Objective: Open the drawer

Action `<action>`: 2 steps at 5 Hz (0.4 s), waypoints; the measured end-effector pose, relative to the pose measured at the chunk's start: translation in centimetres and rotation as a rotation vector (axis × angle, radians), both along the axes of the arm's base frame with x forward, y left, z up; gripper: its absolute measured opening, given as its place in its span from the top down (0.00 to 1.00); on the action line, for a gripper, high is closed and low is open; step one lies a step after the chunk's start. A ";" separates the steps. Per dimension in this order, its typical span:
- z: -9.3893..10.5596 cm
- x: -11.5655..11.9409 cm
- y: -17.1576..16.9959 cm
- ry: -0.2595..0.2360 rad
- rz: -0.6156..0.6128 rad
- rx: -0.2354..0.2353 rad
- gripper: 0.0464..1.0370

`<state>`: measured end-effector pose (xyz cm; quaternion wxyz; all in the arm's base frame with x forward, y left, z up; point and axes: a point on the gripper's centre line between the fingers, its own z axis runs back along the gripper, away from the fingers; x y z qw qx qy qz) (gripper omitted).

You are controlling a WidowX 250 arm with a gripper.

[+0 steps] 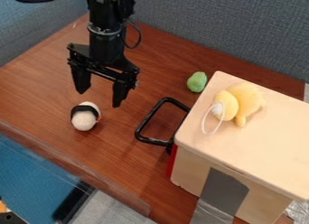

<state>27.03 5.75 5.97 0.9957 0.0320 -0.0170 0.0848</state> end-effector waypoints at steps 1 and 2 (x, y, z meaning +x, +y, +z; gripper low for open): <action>-0.6 -0.1 -0.2 0.022 0.001 -0.011 0.04; -0.7 0.8 -2.2 0.009 -0.057 -0.080 0.04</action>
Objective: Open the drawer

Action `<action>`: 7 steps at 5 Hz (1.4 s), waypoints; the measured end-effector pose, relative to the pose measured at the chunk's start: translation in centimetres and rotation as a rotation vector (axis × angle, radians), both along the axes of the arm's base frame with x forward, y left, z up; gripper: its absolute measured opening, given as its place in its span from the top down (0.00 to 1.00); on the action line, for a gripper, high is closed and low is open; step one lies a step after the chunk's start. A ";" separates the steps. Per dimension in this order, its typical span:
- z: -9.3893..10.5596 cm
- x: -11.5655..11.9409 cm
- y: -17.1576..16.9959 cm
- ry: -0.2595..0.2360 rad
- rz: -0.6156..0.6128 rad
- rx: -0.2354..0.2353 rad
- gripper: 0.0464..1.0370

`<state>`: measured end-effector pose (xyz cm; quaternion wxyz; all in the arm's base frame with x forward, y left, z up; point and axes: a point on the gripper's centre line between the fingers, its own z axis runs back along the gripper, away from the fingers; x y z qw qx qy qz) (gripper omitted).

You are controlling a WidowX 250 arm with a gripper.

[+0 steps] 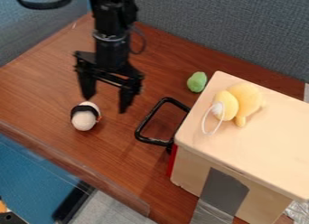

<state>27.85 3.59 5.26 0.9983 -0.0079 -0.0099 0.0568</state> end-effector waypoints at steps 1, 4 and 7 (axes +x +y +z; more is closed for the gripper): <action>0.1 0.7 -1.3 -0.007 -0.031 -0.026 0.04; -2.2 1.4 -3.1 -0.001 -0.065 -0.051 0.09; -2.9 1.6 -1.7 0.002 -0.053 -0.037 0.89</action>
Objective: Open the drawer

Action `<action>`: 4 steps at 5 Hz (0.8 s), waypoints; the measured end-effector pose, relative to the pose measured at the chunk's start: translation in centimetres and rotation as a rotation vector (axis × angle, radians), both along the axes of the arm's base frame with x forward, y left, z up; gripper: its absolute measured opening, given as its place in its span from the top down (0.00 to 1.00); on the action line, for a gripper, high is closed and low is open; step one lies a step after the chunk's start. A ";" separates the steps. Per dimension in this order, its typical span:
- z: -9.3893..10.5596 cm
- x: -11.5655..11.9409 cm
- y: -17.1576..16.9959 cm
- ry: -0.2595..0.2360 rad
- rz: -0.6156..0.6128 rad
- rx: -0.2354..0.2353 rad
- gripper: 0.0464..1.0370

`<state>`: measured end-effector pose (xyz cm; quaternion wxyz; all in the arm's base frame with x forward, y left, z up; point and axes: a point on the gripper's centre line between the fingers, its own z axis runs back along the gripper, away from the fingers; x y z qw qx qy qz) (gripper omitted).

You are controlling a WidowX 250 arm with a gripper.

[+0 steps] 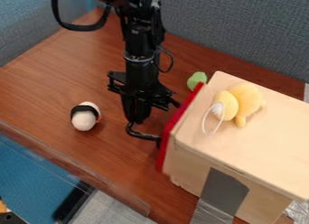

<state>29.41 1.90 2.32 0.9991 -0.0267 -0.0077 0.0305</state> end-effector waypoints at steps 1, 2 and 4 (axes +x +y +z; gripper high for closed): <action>0.3 0.2 1.8 -0.007 0.034 0.011 0.95; 0.8 0.4 4.3 -0.010 0.077 0.024 0.95; 1.0 0.1 7.0 -0.003 0.117 0.021 0.95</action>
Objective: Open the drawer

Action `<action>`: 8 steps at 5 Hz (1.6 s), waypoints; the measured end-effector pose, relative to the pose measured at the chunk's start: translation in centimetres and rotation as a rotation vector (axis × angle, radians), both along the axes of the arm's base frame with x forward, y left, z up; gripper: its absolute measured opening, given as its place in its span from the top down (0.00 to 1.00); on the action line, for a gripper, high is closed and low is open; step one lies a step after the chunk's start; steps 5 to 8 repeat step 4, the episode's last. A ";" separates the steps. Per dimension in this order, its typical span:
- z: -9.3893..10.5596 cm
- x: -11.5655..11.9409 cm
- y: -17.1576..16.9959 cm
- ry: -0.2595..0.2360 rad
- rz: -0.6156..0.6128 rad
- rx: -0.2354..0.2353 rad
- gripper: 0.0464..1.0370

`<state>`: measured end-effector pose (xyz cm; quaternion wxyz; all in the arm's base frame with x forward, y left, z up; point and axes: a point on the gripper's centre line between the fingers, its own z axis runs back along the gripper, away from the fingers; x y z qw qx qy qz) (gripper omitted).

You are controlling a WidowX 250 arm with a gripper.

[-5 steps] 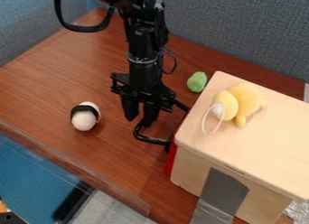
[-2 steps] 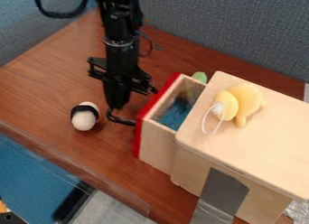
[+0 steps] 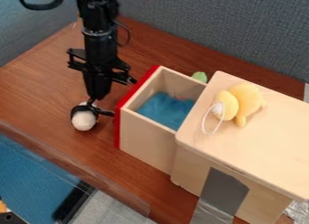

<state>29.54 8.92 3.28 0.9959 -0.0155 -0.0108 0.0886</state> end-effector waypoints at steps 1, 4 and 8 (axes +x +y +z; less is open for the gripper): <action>0.1 0.0 0.0 0.006 -0.002 -0.002 0.91; 6.9 0.8 -0.8 -0.148 -0.036 0.033 0.11; 6.9 0.8 -0.8 -0.148 -0.036 0.033 0.11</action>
